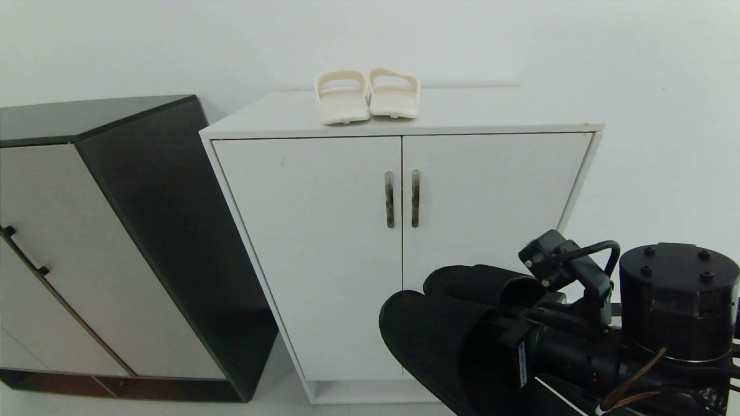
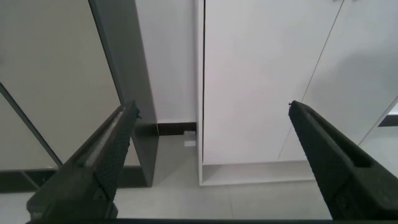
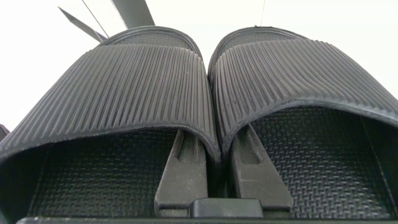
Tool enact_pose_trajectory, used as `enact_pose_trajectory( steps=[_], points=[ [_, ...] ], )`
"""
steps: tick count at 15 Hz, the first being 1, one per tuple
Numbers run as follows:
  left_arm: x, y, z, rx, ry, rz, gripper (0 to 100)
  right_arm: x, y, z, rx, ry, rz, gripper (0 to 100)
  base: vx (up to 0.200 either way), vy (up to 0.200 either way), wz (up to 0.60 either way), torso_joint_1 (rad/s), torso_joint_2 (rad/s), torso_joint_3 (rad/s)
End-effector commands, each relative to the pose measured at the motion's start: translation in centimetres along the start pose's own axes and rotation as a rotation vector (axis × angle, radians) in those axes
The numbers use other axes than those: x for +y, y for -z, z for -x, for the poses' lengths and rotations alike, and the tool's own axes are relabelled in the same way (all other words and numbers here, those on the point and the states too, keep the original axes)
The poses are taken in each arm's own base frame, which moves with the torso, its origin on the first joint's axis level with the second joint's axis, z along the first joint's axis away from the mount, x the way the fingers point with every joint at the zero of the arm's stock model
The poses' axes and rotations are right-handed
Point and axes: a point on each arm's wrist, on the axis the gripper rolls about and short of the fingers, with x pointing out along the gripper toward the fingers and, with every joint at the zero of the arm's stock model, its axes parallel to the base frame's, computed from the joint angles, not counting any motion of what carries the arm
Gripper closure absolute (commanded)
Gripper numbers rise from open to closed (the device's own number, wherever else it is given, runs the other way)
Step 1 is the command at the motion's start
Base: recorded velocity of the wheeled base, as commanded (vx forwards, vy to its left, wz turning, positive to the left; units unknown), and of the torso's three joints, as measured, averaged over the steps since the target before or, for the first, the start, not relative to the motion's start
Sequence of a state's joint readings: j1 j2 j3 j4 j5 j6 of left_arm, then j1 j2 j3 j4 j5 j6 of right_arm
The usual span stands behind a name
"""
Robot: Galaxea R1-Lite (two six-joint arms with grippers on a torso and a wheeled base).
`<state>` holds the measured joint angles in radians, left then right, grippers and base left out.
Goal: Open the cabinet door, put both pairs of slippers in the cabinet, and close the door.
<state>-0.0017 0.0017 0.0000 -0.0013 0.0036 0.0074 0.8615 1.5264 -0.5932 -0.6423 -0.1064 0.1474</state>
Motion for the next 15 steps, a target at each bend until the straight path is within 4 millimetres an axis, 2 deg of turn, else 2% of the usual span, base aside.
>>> enact_pose_trajectory(
  steps=[1,5,6,7,8,10,12,15],
  points=[
    [0.0,0.0,0.0,0.001,0.000,-0.008,0,0.0,0.1,-0.1,0.004,-0.001,0.001,100,0.000,0.000,0.00,-0.090,0.45,0.354],
    [0.0,-0.1,0.0,-0.007,-0.003,0.015,0,0.0,0.1,-0.1,0.006,-0.003,0.001,100,0.000,0.000,0.00,-0.046,0.44,0.384],
    [0.0,-2.6,0.5,-0.079,-0.003,0.034,0,0.1,0.1,-0.1,0.007,-0.005,0.002,100,0.000,0.000,0.00,-0.027,0.36,0.334],
    [0.1,-6.4,1.1,-0.135,0.011,0.108,0,0.1,0.1,0.0,0.003,-0.005,0.001,100,0.000,0.000,0.00,-0.012,0.21,0.207],
    [0.1,-9.8,0.7,-0.135,0.034,0.164,0,0.1,0.0,0.0,0.000,-0.006,0.001,100,0.000,0.000,0.00,0.002,0.13,0.115],
    [-0.2,-11.4,-1.7,-0.035,0.141,0.129,0,0.1,-0.1,0.2,-0.008,-0.004,0.001,100,0.000,0.000,0.00,-0.004,0.04,0.021],
    [-0.6,-12.3,-5.1,0.046,0.278,0.121,0,0.0,-0.3,0.4,-0.015,-0.002,-0.001,100,0.000,0.000,0.00,0.000,0.00,0.000],
    [-1.0,-13.5,-8.5,0.067,0.435,0.120,0,0.1,-0.3,0.4,-0.014,-0.008,-0.001,100,0.000,0.000,0.00,0.000,0.00,0.000]
  ],
)
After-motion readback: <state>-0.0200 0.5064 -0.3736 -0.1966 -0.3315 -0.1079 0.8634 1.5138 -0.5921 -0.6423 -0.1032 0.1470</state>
